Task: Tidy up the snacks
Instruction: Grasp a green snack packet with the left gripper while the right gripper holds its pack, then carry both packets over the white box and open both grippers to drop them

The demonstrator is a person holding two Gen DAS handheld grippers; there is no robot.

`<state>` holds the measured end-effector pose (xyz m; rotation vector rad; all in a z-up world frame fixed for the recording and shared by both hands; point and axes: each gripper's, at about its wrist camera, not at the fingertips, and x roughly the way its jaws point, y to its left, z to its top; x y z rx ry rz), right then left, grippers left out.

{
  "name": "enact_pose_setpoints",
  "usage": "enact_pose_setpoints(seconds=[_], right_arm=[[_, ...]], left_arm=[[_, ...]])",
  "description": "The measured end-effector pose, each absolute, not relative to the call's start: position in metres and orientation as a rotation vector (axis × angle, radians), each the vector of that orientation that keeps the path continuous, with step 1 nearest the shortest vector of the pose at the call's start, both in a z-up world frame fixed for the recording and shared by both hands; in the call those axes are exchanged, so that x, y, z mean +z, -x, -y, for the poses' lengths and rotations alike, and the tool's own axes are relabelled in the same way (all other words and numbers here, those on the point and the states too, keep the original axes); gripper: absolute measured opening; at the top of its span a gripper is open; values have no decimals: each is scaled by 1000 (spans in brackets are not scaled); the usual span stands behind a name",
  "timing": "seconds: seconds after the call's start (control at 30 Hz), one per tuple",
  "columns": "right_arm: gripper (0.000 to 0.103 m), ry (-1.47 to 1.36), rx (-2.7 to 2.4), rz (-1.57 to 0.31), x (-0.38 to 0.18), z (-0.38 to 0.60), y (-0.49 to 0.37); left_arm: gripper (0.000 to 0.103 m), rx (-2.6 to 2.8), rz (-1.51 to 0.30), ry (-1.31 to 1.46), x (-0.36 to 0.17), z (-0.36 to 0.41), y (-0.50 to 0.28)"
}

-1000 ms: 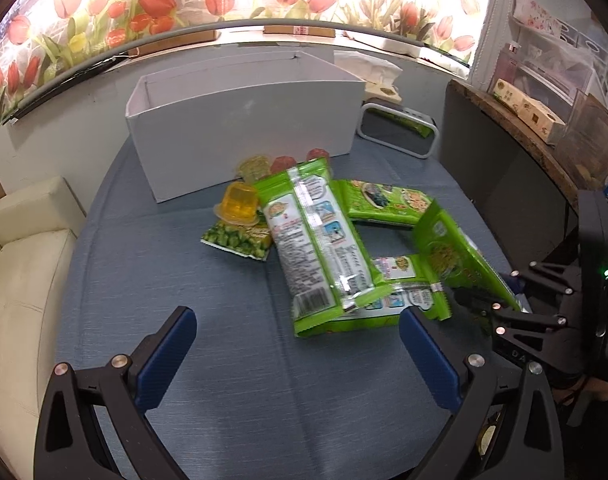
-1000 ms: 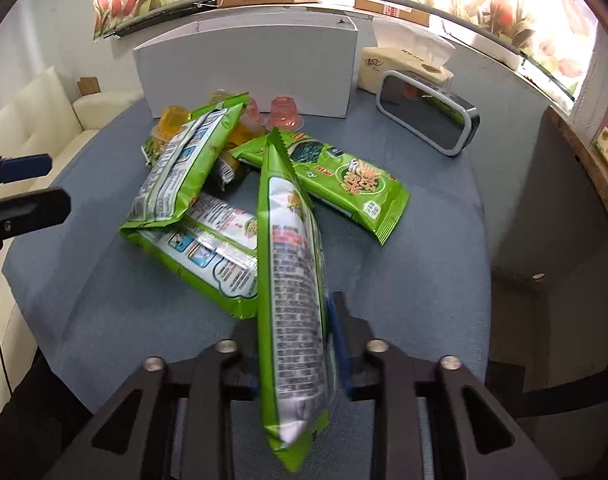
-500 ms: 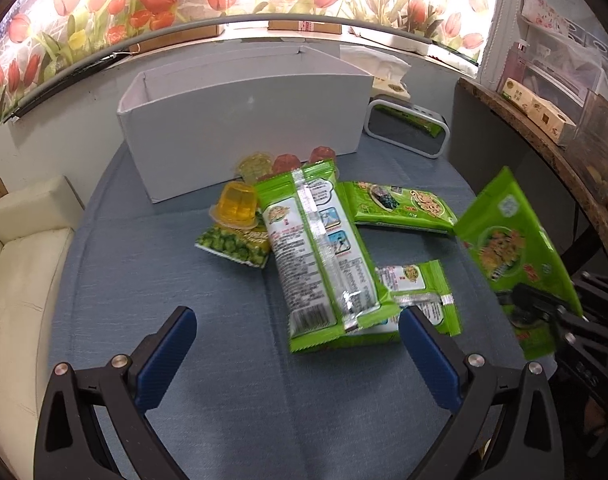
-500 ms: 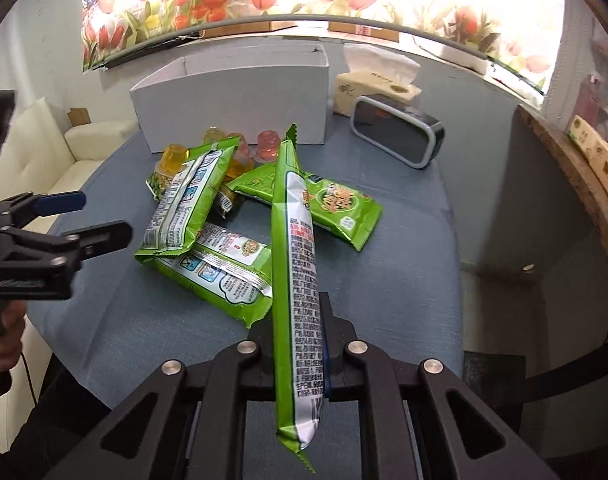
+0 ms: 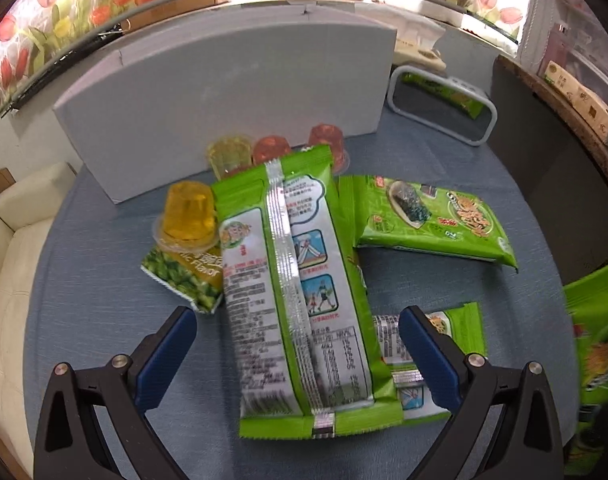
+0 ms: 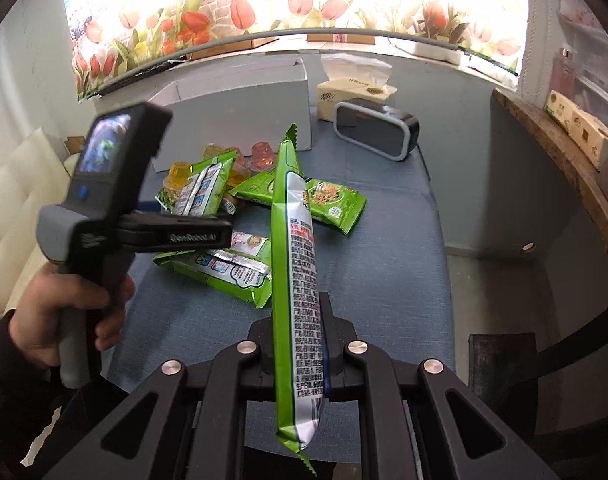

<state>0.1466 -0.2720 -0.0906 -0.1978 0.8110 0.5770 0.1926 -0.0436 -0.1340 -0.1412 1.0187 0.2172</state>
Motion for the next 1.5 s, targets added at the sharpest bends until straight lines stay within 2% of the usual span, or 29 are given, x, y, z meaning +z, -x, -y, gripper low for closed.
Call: enact_pose_setpoints(seconds=[0.3,0.47,0.57,0.9,1.2,1.5], right_arm=[[13,191,587,-792,-81,272,-143],[13,193,594,-787,-79,272,-142],[13,194,594,-784,-78,271,-141],[13,195,603,-775,-73,266,-136],[13,179,646,-762,-63,239,-145],[13,193,720,-675,-19,164,-200]], left_arm=[[100,223,-1056,173,-153,31,-209],[71,230,-1045,145,-151,33,-206],[64,199,-1046,193,-146,29,-202],[63,138,-947,182,-102,26,-163],[63,98,-814,216,-29,-3,-100],[64,142,-721,213,18,-55,-131]])
